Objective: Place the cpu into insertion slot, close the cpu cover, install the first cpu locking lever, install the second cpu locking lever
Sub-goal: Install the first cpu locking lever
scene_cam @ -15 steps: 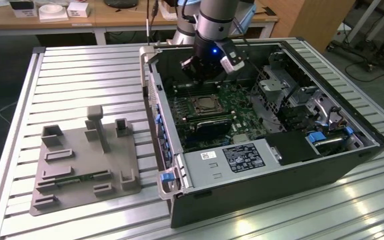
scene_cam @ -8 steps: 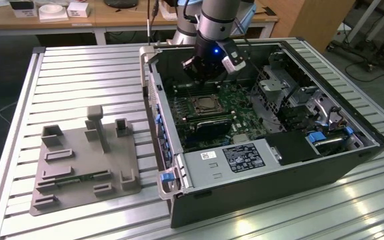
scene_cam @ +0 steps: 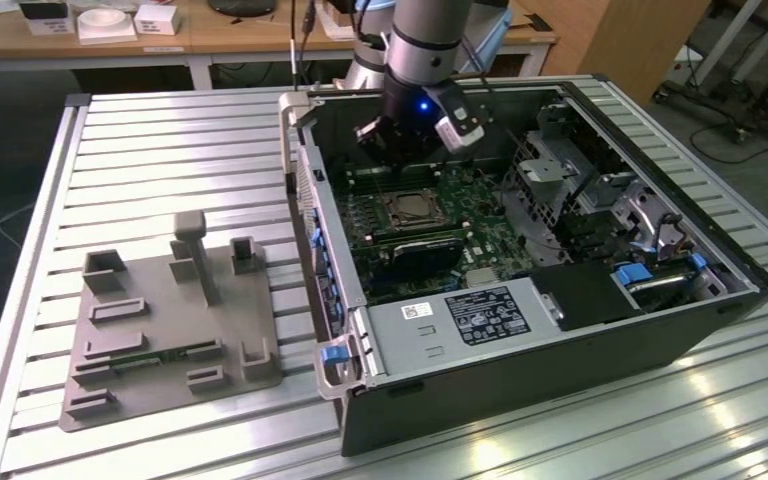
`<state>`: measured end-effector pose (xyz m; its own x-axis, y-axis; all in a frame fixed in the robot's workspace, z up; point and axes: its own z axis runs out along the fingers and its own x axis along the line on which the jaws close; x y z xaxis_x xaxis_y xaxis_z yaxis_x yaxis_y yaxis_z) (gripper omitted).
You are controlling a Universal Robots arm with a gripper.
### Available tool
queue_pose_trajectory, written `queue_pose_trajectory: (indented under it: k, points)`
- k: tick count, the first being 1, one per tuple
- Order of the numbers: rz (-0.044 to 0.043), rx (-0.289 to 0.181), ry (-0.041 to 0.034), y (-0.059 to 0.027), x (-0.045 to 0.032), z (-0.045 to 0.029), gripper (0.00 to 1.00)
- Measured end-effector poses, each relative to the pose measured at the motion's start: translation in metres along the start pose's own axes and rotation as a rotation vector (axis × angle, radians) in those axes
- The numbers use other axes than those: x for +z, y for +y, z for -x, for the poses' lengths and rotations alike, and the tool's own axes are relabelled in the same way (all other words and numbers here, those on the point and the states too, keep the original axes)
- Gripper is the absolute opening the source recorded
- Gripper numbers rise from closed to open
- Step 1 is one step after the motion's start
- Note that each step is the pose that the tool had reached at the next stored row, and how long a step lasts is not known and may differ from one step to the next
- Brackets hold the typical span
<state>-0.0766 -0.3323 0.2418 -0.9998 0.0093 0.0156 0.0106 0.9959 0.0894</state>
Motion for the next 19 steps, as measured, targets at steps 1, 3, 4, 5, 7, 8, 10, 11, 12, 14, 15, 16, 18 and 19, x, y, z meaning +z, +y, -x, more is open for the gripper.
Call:
queue_pose_trajectory:
  k: [1, 3, 4, 5, 7, 8, 10, 11, 12, 14, 15, 16, 18, 19]
  points:
    - [0.0, -0.001, 0.0001, -0.0005, 0.0002, -0.0022, 0.11]
    - [-0.0001, -0.003, 0.0003, -0.0015, 0.0006, -0.0068, 0.11]
    - [-0.0001, -0.004, 0.0004, -0.0018, 0.0008, -0.0093, 0.11]
    - [-0.0002, -0.005, 0.0005, -0.002, 0.001, -0.012, 0.11]
    - [-0.0002, -0.007, 0.0006, -0.0022, 0.0017, -0.0177, 0.11]
    - [-0.0002, -0.008, 0.0007, -0.0022, 0.002, -0.0205, 0.11]
    - [-0.0003, -0.01, 0.0009, -0.0023, 0.0024, -0.0257, 0.11]
    - [-0.0006, -0.012, 0.001, -0.0024, 0.0026, -0.028, 0.11]
    - [-0.0005, -0.012, 0.001, -0.0023, 0.0027, -0.0288, 0.11]
    - [-0.0006, -0.012, 0.0011, -0.0023, 0.0027, -0.029, 0.11]
    - [-0.0007, -0.012, 0.0012, -0.0024, 0.0027, -0.0291, 0.11]
    - [-0.0007, -0.012, 0.0012, -0.0024, 0.0027, -0.0294, 0.11]
    - [-0.0006, -0.012, 0.0011, -0.0025, 0.0028, -0.0309, 0.11]
    - [-0.0008, -0.012, 0.0012, -0.0025, 0.0028, -0.0323, 0.11]
